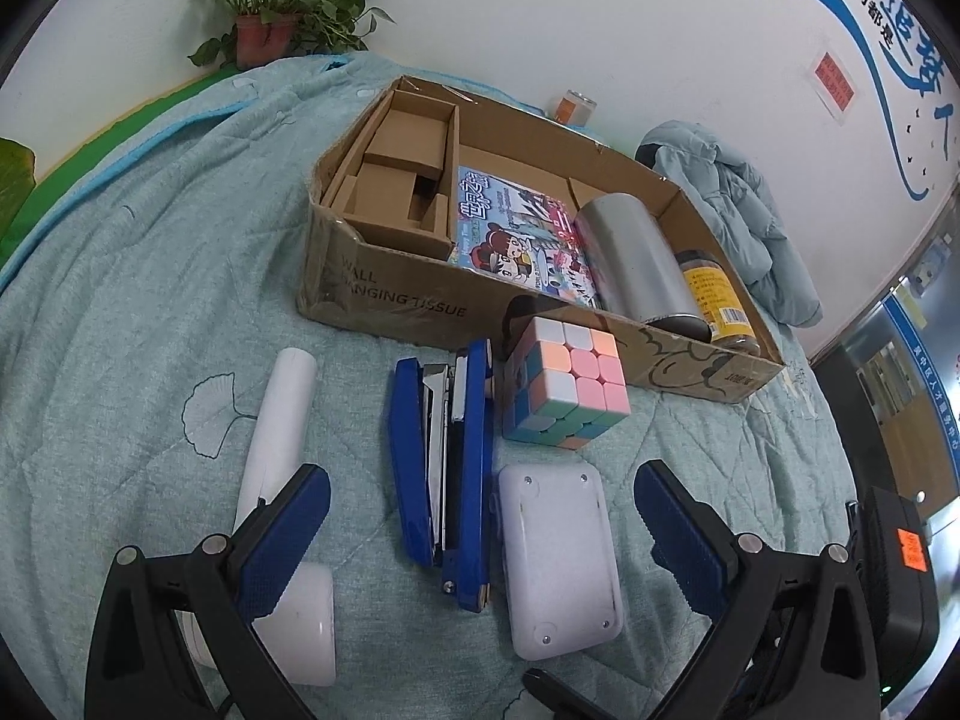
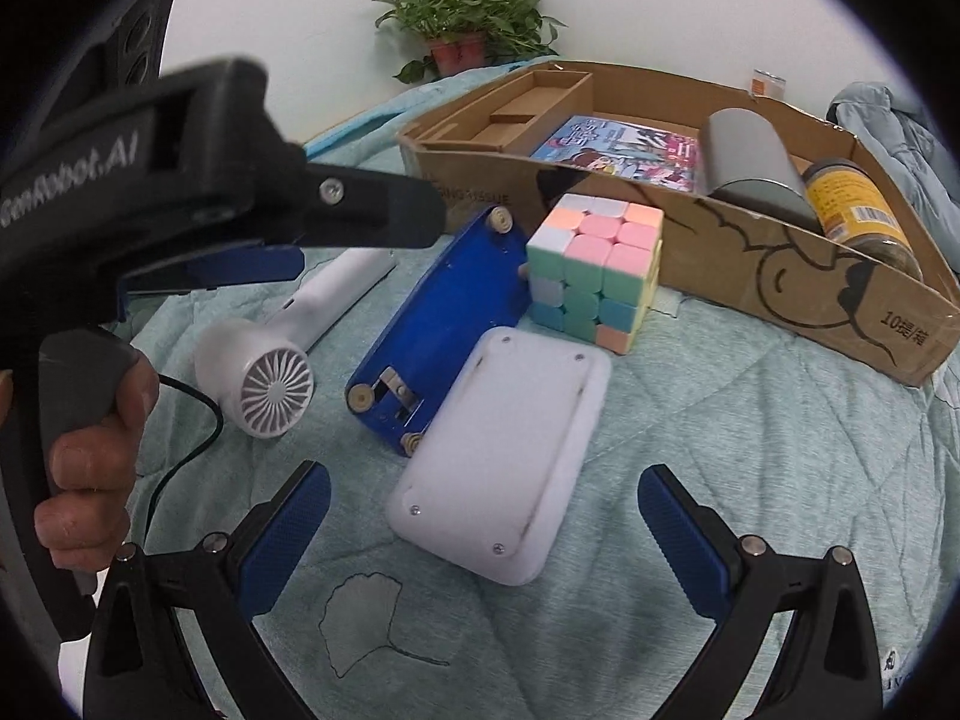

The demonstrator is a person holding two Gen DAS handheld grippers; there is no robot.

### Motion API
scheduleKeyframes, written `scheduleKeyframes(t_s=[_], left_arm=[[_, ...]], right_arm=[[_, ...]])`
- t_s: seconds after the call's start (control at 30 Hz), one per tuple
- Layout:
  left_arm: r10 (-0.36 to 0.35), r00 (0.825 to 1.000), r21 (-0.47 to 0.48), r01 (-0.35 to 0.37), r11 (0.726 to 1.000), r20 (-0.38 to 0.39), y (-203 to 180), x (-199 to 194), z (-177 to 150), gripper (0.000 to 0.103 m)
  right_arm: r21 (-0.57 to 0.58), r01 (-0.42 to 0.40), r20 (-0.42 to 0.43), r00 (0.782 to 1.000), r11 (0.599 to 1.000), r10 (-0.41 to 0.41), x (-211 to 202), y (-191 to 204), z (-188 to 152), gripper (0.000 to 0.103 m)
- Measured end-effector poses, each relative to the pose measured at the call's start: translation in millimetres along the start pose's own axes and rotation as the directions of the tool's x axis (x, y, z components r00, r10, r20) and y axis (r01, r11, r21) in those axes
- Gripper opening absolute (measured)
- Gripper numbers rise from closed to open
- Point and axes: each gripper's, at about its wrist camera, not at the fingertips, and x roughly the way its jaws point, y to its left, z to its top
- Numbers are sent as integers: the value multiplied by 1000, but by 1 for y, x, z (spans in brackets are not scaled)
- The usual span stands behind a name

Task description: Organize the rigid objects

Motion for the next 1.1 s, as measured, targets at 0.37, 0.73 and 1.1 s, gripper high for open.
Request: scheduleKeyframes(t_s=[0.37,0.73,1.1], left_arm=[[-13,998,6,14,1000,-57,-2,10,-11,100],[-185,974,-20,184,983,-133,-6,-2,-52,94],[-333,922,-145,309,940,-196,-4,28,-63,61]], right_arm=[[88,-31,-11,999,996,32,4,-16,-5,51],[131,-145,-10,989,981,147,-4,-18,-13,68],[154,-158,-12,987,975,162,12,-26,-9,50]])
